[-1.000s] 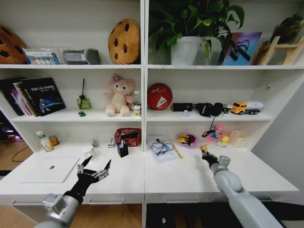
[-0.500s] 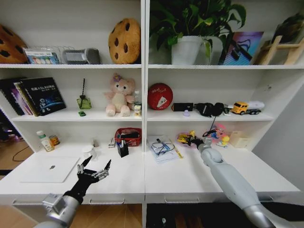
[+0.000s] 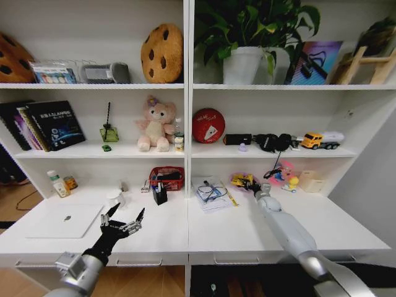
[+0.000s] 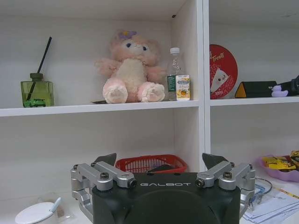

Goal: Organize the objects on the table.

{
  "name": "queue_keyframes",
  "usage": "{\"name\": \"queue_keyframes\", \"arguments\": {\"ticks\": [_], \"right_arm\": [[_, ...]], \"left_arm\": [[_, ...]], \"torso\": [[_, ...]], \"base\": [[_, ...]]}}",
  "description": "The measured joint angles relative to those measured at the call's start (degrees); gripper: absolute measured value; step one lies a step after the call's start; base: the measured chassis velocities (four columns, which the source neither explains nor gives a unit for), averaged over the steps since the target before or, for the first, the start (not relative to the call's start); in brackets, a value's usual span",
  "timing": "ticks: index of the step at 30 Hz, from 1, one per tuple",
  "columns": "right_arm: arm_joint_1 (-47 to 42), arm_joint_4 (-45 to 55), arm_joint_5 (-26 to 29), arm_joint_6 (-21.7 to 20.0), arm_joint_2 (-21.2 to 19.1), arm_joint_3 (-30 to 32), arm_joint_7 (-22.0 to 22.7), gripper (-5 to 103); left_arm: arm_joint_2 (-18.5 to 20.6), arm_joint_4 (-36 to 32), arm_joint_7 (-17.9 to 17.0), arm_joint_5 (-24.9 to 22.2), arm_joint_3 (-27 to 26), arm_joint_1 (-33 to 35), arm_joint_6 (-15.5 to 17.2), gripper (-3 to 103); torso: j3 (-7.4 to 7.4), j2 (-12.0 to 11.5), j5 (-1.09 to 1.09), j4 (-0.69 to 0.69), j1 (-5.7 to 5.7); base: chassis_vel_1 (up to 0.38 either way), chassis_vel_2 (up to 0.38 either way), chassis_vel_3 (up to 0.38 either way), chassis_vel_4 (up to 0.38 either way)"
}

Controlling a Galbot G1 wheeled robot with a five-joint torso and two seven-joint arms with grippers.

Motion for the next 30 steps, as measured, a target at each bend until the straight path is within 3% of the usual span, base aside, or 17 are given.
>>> {"name": "queue_keyframes", "arguments": {"ticks": [7,10,11,13,18,26,30], "right_arm": [[-8.0,12.9,-0.8,-1.7,-4.0,5.5,1.9,68],[-19.6,24.7,-2.1,-1.6,-7.8,11.6,3.2,85],[-19.6,24.7,-2.1,-1.6,-7.8,11.6,3.2,85],[-24.7,28.2,-2.4,-0.8,-9.3,14.0,3.8,95],[-27.7,28.1,-4.6,2.2,-9.1,15.3,5.6,100],[-32.4,32.9,-4.8,0.3,-7.3,15.5,7.2,100],[-39.5,40.8,-5.1,-0.3,-5.8,16.4,7.4,100]], "left_arm": [[0.0,0.0,0.0,0.0,0.0,0.0,0.0,100],[0.0,0.0,0.0,0.0,0.0,0.0,0.0,100],[0.0,0.0,0.0,0.0,0.0,0.0,0.0,100],[0.0,0.0,0.0,0.0,0.0,0.0,0.0,100],[0.0,0.0,0.0,0.0,0.0,0.0,0.0,100],[0.0,0.0,0.0,0.0,0.0,0.0,0.0,100],[0.0,0.0,0.0,0.0,0.0,0.0,0.0,100]], "torso": [[-0.01,0.0,-0.02,0.0,0.0],[-0.02,0.0,-0.02,-0.05,-0.01],[-0.02,0.0,-0.02,-0.05,-0.01],[-0.02,0.0,-0.03,-0.06,-0.02],[-0.01,0.0,0.0,0.03,-0.02],[-0.01,0.0,-0.03,0.0,-0.01],[-0.01,0.0,-0.02,-0.01,-0.01]], "base": [[0.0,0.0,0.0,0.0],[0.0,0.0,0.0,0.0],[0.0,0.0,0.0,0.0],[0.0,0.0,0.0,0.0],[0.0,0.0,0.0,0.0],[0.0,0.0,0.0,0.0],[0.0,0.0,0.0,0.0]]}}
